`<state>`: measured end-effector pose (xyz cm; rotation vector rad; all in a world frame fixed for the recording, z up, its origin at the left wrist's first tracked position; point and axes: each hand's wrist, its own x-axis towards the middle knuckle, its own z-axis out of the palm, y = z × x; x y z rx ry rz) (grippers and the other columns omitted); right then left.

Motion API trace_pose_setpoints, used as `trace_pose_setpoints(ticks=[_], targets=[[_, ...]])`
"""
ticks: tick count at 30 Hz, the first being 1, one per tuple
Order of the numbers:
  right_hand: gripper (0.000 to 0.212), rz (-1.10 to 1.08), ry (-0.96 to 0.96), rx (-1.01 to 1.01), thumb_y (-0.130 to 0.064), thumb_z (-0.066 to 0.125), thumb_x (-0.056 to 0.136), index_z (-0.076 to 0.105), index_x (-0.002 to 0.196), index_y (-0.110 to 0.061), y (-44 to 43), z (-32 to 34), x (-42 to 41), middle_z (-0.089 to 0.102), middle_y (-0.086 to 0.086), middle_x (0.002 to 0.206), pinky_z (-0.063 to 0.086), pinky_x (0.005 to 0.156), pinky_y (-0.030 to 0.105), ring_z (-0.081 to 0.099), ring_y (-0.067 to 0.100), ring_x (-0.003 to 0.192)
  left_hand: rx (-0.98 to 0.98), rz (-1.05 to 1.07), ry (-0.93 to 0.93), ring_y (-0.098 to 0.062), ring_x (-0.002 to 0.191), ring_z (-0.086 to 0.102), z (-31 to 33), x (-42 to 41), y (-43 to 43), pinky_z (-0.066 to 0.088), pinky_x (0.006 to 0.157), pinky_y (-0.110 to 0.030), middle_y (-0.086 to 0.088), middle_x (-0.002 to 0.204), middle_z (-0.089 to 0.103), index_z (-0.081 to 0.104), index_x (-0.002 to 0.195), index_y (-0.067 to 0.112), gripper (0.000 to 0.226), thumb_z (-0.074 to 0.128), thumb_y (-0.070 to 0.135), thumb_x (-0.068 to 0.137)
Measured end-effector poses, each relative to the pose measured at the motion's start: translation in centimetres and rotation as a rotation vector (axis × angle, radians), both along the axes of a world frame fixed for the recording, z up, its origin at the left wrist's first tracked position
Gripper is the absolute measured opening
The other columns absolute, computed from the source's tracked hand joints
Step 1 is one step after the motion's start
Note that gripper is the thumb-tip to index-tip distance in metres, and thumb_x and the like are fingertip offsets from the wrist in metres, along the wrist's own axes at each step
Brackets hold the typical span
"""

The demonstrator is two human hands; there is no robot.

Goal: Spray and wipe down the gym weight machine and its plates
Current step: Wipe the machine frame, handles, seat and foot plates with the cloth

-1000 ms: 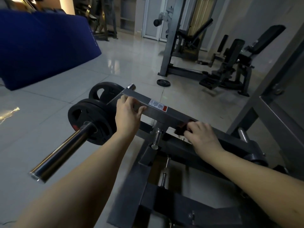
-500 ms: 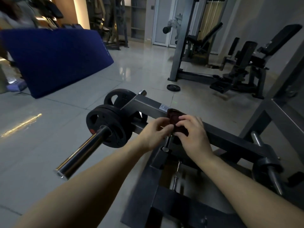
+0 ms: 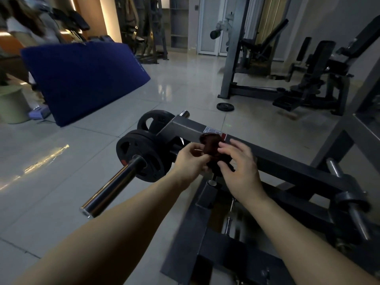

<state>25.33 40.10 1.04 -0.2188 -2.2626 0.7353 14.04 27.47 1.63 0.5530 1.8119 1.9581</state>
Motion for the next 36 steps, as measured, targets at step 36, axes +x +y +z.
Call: trace_pose_setpoints(ticks=[36], targets=[[0.037,-0.195,-0.056,0.032,0.003,0.070,0.083,0.073,0.115,-0.017,5.8,-2.9,3.6,0.048,0.000,0.139,0.038,0.111,0.037,0.038,0.022,0.132,-0.069,0.812,-0.012,-0.022,0.094,0.049,0.0,0.1,7.4,0.037,0.089,-0.021,-0.007,0.118,0.047,0.050,0.106,0.009,0.028,0.069,0.027,0.095]])
